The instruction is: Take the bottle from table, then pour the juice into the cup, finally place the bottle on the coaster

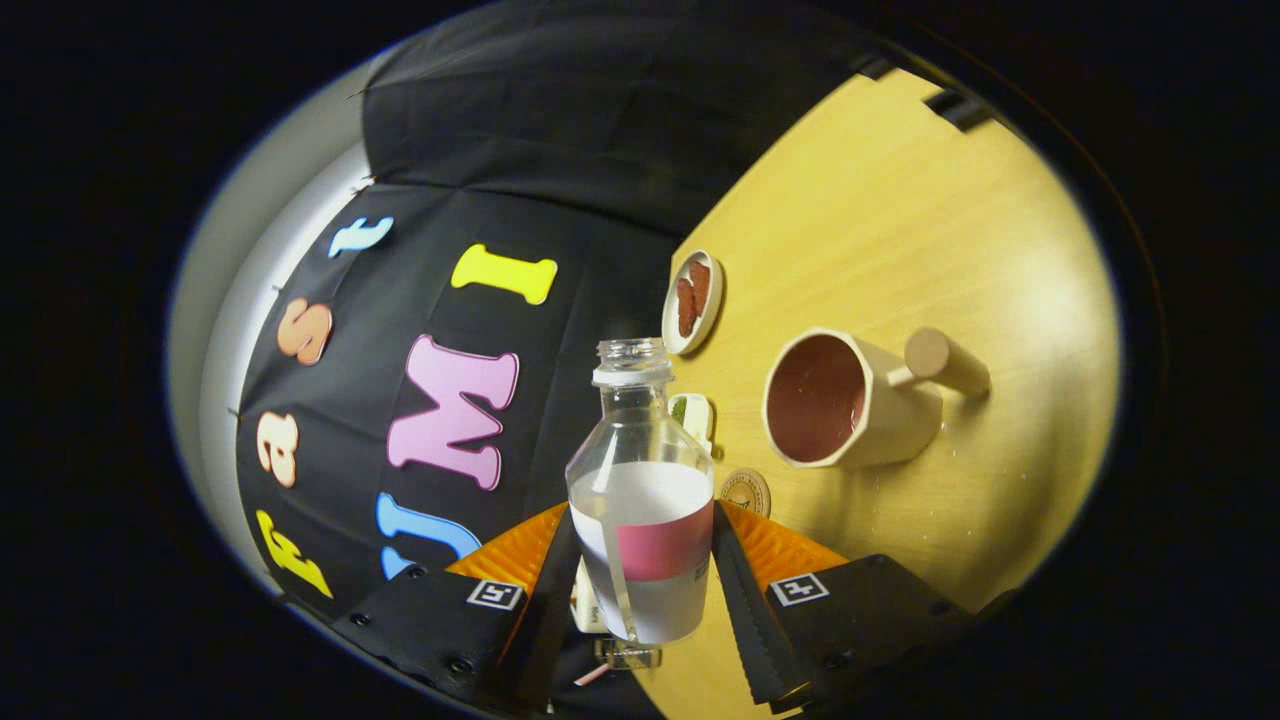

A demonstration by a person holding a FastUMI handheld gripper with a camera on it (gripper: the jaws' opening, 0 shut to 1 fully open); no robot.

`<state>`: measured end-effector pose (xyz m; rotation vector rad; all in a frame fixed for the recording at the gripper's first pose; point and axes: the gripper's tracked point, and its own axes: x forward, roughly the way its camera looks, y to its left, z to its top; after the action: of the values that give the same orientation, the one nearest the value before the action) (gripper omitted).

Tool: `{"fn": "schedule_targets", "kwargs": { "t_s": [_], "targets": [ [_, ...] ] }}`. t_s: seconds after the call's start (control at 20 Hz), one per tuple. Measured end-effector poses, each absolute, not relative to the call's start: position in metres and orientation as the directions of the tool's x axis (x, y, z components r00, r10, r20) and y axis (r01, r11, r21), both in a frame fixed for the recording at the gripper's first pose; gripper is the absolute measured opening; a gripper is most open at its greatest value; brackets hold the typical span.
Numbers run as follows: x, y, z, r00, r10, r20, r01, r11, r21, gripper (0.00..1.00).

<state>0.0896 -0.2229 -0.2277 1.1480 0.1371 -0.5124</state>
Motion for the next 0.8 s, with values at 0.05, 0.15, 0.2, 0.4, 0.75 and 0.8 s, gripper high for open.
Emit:
{"fn": "schedule_targets", "kwargs": {
  "t_s": [0.05, 0.15, 0.2, 0.4, 0.75, 0.8],
  "targets": [
    [0.09, -0.222, -0.224, 0.877, -0.325, -0.352, 0.462, 0.377, 0.802, 0.74],
    [0.093, -0.221, -0.216, 0.878, -0.342, -0.335, 0.473, 0.508, 0.72, 0.74],
    [0.096, -0.218, -0.209, 0.879, -0.35, -0.325, 0.475, 0.573, 0.668, 0.74],
    [0.107, -0.214, -0.187, 0.871, -0.406, -0.276, 0.489, 0.774, 0.404, 0.74],
    [0.147, -0.196, -0.155, 0.876, -0.467, -0.119, 0.468, 0.884, -0.021, 0.74],
    [0.155, -0.192, -0.155, 0.882, -0.461, -0.101, 0.459, 0.888, -0.045, 0.74]
  ]
}}
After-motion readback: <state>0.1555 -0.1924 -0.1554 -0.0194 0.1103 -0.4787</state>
